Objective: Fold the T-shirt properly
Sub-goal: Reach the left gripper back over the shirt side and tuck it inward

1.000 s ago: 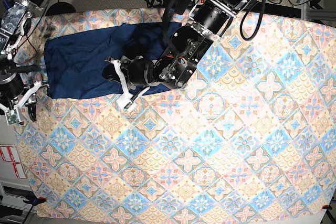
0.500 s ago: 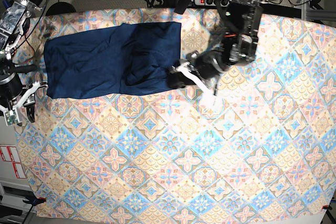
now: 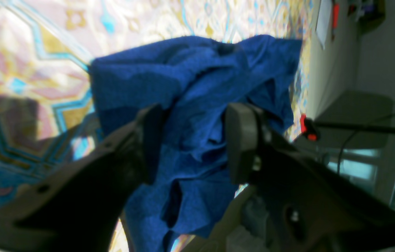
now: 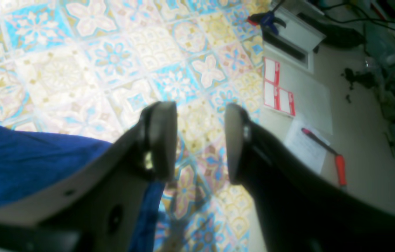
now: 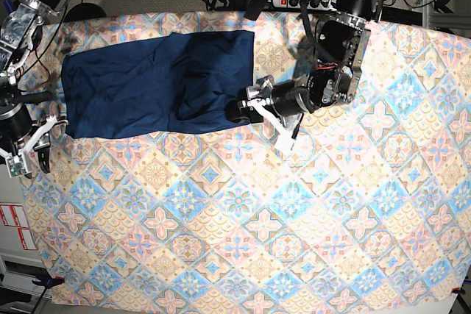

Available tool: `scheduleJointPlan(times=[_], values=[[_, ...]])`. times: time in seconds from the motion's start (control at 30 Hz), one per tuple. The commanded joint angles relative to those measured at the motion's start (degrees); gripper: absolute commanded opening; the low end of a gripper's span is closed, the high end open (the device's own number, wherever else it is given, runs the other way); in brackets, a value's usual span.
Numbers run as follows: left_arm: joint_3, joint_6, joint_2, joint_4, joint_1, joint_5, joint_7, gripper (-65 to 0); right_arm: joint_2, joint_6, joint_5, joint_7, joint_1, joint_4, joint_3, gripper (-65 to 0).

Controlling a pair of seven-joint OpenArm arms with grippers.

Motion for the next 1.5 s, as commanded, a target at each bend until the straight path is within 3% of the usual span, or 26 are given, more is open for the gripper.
scheduleJointPlan(times=[0.0,0.43,0.67,0.87,1.07,1.47], values=[[0.8,-0.5,0.1,-0.1,-1.7,-0.9,0.3,-34.1,1.0,-0.3,0.6,1.3,0.6,1.1,0.5,-43.2],[5.8,-0.9,0.2,-8.4,-7.5,-4.2,3.4,-34.9,1.0,-0.3,0.6,1.3,0.6,1.1,0.2,-43.2],[10.4,-0.9,0.2,-14.3,-12.7,-8.2,4.2,-47.8,1.0,-0.3,0.6,1.3,0.6,1.1,0.2,-43.2],[13.2,-0.9,1.8,-22.3,-16.9,-8.6,6.3,-49.7,1.0,-0.3,0.6,1.3,0.6,1.1,0.5,-43.2],[14.2,-8.5,4.4,-22.3,-20.3,-8.6,7.1,-56.8,1.0,-0.3,0.6,1.3,0.6,1.1,0.4,-43.2],[14.8,-11.5,13.2,-22.5,-22.0,-6.3,6.5,-57.0,1.0,-0.3,0.6,1.3,0.6,1.1,0.6,-43.2]])
